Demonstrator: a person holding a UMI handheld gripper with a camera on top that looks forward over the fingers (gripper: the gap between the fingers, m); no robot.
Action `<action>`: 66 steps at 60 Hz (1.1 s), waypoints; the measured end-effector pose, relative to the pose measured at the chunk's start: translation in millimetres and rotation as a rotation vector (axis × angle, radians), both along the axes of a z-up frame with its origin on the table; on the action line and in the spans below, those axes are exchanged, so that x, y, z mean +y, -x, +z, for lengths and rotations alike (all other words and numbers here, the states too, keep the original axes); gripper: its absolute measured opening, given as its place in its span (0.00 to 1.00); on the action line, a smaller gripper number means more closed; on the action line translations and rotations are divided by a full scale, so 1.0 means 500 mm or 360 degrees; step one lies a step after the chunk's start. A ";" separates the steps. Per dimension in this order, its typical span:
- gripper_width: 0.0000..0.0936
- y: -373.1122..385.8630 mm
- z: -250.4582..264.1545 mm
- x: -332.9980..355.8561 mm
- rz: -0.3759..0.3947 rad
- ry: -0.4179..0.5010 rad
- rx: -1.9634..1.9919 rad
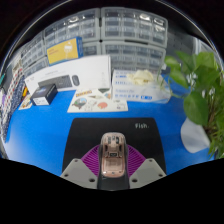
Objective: Arrange mouse
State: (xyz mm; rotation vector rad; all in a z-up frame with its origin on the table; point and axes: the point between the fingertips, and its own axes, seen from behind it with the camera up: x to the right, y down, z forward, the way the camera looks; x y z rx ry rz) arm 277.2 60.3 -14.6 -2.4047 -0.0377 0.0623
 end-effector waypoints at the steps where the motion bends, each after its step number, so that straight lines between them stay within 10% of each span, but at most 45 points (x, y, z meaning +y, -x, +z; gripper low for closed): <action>1: 0.34 0.000 -0.009 -0.007 -0.0007 0.0020 0.0006; 19: 0.51 0.003 -0.008 -0.002 -0.0016 -0.0037 0.0013; 27: 0.92 -0.005 -0.002 -0.017 -0.0026 0.0013 -0.0071; 66: 0.93 0.289 0.311 -0.350 0.0020 -0.0351 -0.0003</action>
